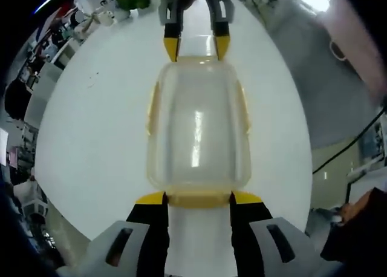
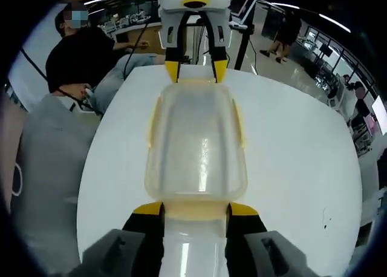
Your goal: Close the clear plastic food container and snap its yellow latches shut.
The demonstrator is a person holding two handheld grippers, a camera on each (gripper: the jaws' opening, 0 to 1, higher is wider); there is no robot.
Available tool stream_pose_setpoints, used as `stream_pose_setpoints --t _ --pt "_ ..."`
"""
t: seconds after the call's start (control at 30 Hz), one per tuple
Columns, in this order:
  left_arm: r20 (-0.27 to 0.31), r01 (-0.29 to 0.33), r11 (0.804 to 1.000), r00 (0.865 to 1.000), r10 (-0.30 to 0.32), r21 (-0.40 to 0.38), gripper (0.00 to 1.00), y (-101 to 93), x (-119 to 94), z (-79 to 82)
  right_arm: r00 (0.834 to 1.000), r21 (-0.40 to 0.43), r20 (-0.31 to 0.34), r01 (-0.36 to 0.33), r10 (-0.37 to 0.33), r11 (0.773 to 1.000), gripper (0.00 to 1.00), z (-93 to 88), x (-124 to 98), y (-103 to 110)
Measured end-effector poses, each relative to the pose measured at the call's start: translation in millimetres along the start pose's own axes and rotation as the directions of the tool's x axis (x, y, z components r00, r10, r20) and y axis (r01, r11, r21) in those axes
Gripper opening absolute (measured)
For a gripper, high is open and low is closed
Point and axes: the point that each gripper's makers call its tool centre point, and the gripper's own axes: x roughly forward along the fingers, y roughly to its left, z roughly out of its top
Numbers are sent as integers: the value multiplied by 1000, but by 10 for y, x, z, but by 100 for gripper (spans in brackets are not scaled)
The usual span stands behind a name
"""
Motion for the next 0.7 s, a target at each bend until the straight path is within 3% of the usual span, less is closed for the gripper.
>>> stream_pose_setpoints --t 0.33,0.7 --pt "23 -3 1000 1000 3 -14 37 -32 -145 264 1000 2 -17 3 -3 1000 37 -118 -190 29" --pt "19 0 1000 1000 0 -13 37 -44 -38 551 998 6 -65 4 -3 1000 37 -370 -367 54"
